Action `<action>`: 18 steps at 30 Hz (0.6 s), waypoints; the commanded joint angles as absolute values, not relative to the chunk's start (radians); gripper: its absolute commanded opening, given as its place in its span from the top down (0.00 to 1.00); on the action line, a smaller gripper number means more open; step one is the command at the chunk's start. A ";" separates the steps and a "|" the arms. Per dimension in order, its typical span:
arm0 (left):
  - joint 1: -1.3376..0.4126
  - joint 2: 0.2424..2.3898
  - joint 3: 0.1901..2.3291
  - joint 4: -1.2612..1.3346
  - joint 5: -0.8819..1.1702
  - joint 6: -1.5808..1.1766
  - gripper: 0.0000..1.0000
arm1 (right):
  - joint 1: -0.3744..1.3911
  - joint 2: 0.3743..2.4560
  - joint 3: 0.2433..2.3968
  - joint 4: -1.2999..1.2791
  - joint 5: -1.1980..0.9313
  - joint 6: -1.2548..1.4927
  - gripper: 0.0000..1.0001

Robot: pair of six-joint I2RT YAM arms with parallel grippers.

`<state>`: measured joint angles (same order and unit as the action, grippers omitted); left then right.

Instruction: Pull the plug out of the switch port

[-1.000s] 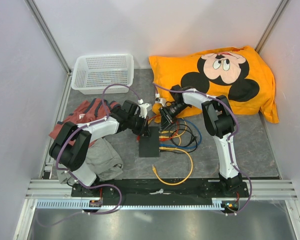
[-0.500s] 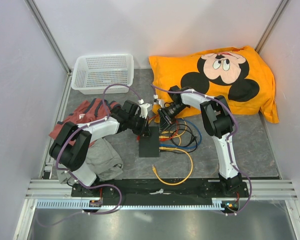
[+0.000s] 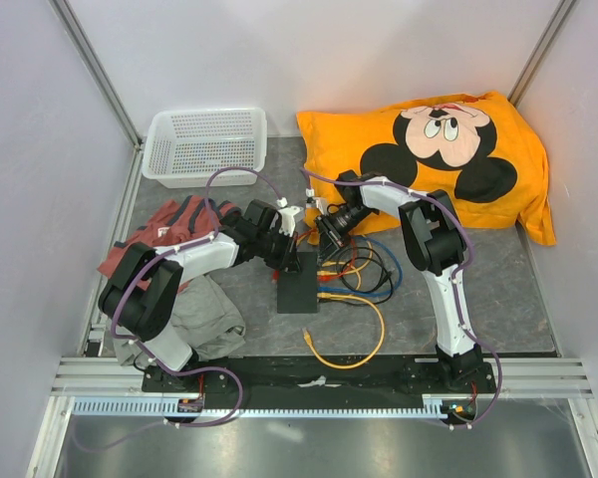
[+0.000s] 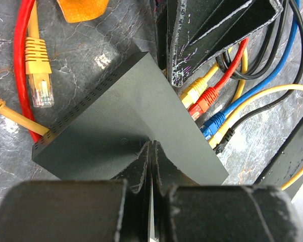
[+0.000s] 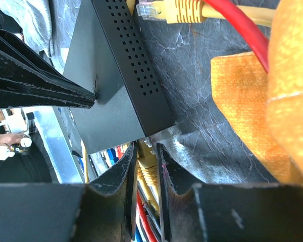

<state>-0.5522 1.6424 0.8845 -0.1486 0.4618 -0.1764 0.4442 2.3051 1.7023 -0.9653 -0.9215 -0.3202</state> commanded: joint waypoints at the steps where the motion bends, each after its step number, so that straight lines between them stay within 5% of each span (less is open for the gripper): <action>1: -0.555 1.667 0.864 -0.158 0.374 -0.135 0.98 | 0.463 2.330 1.718 -0.974 -0.838 -0.365 0.91; 18: -0.558 1.669 0.861 -0.155 0.373 -0.130 0.98 | 0.479 2.304 1.709 -0.973 -0.721 -0.393 1.00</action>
<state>-0.5568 1.6424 0.8837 -0.1394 0.4530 -0.1761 0.4557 2.3047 1.7096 -0.9691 -0.8745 -0.3431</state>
